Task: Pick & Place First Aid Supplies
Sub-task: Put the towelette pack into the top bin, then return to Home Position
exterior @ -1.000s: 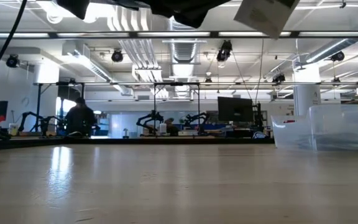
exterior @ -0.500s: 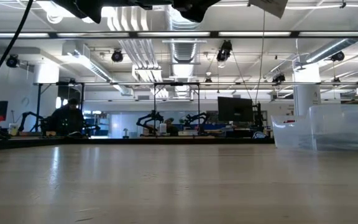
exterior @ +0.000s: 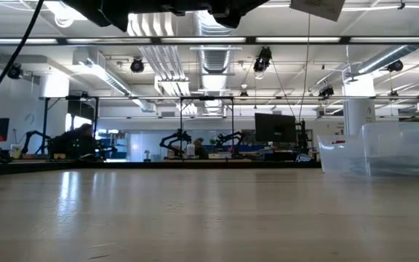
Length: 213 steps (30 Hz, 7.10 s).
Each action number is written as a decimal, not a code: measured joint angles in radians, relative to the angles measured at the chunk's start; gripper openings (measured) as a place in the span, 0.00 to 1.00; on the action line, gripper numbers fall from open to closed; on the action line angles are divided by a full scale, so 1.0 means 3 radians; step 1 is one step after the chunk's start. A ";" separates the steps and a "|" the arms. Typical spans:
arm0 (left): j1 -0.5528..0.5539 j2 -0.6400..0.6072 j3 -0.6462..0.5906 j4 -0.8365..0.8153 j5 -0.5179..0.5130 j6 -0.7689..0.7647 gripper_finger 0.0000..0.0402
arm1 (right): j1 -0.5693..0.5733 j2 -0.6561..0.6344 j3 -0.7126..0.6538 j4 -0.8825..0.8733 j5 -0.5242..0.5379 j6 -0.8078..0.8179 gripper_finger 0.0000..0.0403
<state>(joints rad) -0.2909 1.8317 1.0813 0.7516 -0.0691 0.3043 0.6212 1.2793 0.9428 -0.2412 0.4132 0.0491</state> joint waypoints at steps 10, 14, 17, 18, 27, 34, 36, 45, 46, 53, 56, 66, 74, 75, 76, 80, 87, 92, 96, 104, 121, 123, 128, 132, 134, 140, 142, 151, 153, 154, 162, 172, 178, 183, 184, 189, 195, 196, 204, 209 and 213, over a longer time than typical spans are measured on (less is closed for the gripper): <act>0.0159 -0.0008 0.0000 0.0043 0.0301 -0.0166 0.00 | -0.0081 -0.0004 0.0000 -0.0237 0.0051 0.0149 0.02; 0.0179 -0.0019 0.0003 0.0053 0.0301 -0.0172 0.00 | -0.0123 -0.0004 -0.0001 -0.0421 0.0145 0.0222 0.02; 0.0183 -0.0019 0.0003 0.0047 0.0221 -0.0156 0.02 | -0.0151 -0.0012 0.0007 -0.0664 0.0228 0.0325 0.02; 0.0186 -0.0019 0.0003 0.0048 0.0194 -0.0148 0.03 | -0.0160 -0.0019 0.0029 -0.0799 0.0278 0.0382 0.02; 0.0256 -0.0282 -0.0005 -0.0401 0.0138 -0.0307 0.27 | -0.0318 -0.0273 0.0151 -0.2160 0.0831 0.1217 0.02; 0.0360 -0.0980 -0.0020 -0.1597 0.0138 -0.0311 0.35 | -0.0598 -0.0571 -0.0008 -0.2695 0.1078 0.1928 0.02; 0.0364 -0.1180 -0.0055 -0.1844 0.0138 -0.0310 0.35 | -0.0725 -0.0635 -0.0123 -0.2702 0.1076 0.2105 0.02; 0.0354 -0.2315 -0.1017 -0.1793 0.0151 -0.0648 0.31 | -0.1264 -0.0760 -0.0589 -0.2675 0.0734 0.2657 0.02; 0.0354 -0.2440 -0.1154 -0.1737 0.0151 -0.0712 0.30 | -0.1305 -0.0753 -0.0599 -0.2676 0.0681 0.2657 0.03; 0.0352 -0.3296 -0.1934 -0.1546 0.0170 -0.1029 0.23 | -0.1547 -0.0754 -0.0599 -0.2670 0.0475 0.2634 0.17; 0.0344 -0.3601 -0.2195 -0.1531 0.0213 -0.1094 0.17 | -0.1633 -0.0773 -0.0599 -0.2669 0.0530 0.2610 0.24; 0.0277 -0.4236 -0.2790 -0.1337 0.0313 -0.1004 0.01 | -0.1713 -0.1040 -0.0534 -0.2641 0.0635 0.2500 0.33; 0.0281 -0.4643 -0.3087 -0.1297 0.0345 -0.0670 0.00 | -0.1712 -0.1361 -0.0482 -0.2318 0.0640 0.2125 0.30; 0.0281 -0.4708 -0.3129 -0.1281 0.0344 -0.0661 0.00 | -0.1712 -0.1411 -0.0482 -0.2179 0.0639 0.1991 0.29; 0.0284 -0.4778 -0.3175 -0.1269 0.0338 -0.0654 0.00 | -0.1710 -0.1464 -0.0482 -0.2038 0.0639 0.1853 0.28; 0.0287 -0.5071 -0.3373 -0.1240 0.0326 -0.0656 0.00 | -0.1710 -0.1668 -0.0482 -0.1425 0.0644 0.1311 0.25; 0.0298 -0.5563 -0.3571 -0.1410 0.0225 -0.0667 0.00 | -0.1710 -0.2081 -0.0489 -0.0759 0.0806 0.0656 0.21; 0.0310 -0.5783 -0.3574 -0.1491 0.0222 -0.0545 0.00 | -0.1710 -0.2367 -0.0618 -0.0755 0.0946 0.0561 0.19; 0.0310 -0.5901 -0.3576 -0.1582 0.0083 -0.0510 0.00 | -0.1709 -0.2729 -0.1003 -0.0617 0.1366 0.0562 0.17; 0.0312 -0.5987 -0.3547 -0.1733 -0.0028 -0.0483 0.00 | -0.1709 -0.3501 -0.1854 0.0223 0.0567 0.0105 0.17; 0.0310 -0.5984 -0.3548 -0.1672 -0.0004 -0.0526 0.00 | -0.1710 -0.4232 -0.2653 0.0370 -0.0743 -0.0460 0.16; 0.0310 -0.5984 -0.3567 -0.1692 -0.0007 -0.0528 0.00 | -0.1710 -0.4261 -0.2746 0.0418 -0.0746 -0.0461 0.15; 0.0310 -0.5968 -0.3572 -0.1704 -0.0006 -0.0529 0.00 | -0.1710 -0.4264 -0.3084 0.0826 -0.0773 -0.0468 0.14; 0.0310 -0.5954 -0.3573 -0.1724 -0.0005 -0.0529 0.00 | -0.1709 -0.4235 -0.3114 0.1013 -0.0782 -0.0555 0.13; 0.0310 -0.5946 -0.3574 -0.1725 -0.0008 -0.0529 0.00 | -0.1709 -0.4238 -0.3114 0.0996 -0.0678 -0.0555 0.13; 0.0310 -0.5942 -0.3574 -0.1743 -0.0008 -0.0529 0.00 | -0.1709 -0.4180 -0.3114 0.0964 -0.0584 -0.0012 0.13; 0.0310 -0.5942 -0.3576 -0.1743 -0.0008 -0.0529 0.00 | -0.1709 -0.4162 -0.3114 0.0961 -0.0587 0.0144 0.13; 0.0310 -0.5942 -0.3577 -0.1739 -0.0008 -0.0528 0.00 | -0.1709 -0.4149 -0.3114 0.0960 -0.0586 0.0268 0.15; 0.0310 -0.5942 -0.3577 -0.1738 -0.0008 -0.0528 0.00 | -0.1709 -0.4149 -0.3114 0.0960 -0.0587 0.0264 0.15; 0.0310 -0.5942 -0.3577 -0.1737 -0.0008 -0.0528 0.00 | -0.1709 -0.4149 -0.3114 0.0961 -0.0587 0.0264 0.16; 0.0310 -0.5942 -0.3578 -0.1735 -0.0008 -0.0528 0.00 | -0.1709 -0.4149 -0.3113 0.0960 -0.0588 0.0268 0.18; 0.0310 -0.5942 -0.3580 -0.1738 -0.0008 -0.0528 0.00 | -0.1709 -0.4149 -0.3113 0.0960 -0.0591 0.0269 0.20; 0.0310 -0.5942 -0.3580 -0.1739 -0.0008 -0.0528 0.00 | -0.1709 -0.4149 -0.3113 0.0960 -0.0590 0.0265 0.17; 0.0310 -0.5942 -0.3581 -0.1739 -0.0008 -0.0528 0.00 | -0.1709 -0.4149 -0.3113 0.0960 -0.0589 0.0265 0.16; 0.0310 -0.5942 -0.3581 -0.1739 -0.0008 -0.0528 0.00 | -0.1709 -0.4149 -0.3113 0.0960 -0.0589 0.0265 0.16; 0.0310 -0.5942 -0.3581 -0.1739 -0.0009 -0.0528 0.00 | -0.1709 -0.4149 -0.3112 0.0960 -0.0589 0.0265 0.17; 0.0310 -0.5942 -0.3581 -0.1739 -0.0009 -0.0528 0.00 | -0.1709 -0.4149 -0.3112 0.0960 -0.0589 0.0270 0.20; 0.0310 -0.5942 -0.3582 -0.1739 -0.0008 -0.0528 0.00 | -0.1709 -0.4149 -0.3112 0.0960 -0.0589 0.0269 0.20; 0.0310 -0.5942 -0.3582 -0.1739 -0.0009 -0.0528 0.00 | -0.1709 -0.4149 -0.3112 0.0960 -0.0589 0.0267 0.21; 0.0310 -0.5942 -0.3582 -0.1739 -0.0009 -0.0528 0.00 | -0.1709 -0.4149 -0.3112 0.0959 -0.0589 0.0268 0.18; 0.0310 -0.5942 -0.3582 -0.1739 -0.0008 -0.0528 0.00 | -0.1709 -0.4149 -0.3112 0.0960 -0.0589 0.0265 0.17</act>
<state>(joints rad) -0.1978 0.0490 0.0067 0.2298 -0.0715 0.1459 0.1085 0.0345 0.0093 0.0467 0.2363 0.1287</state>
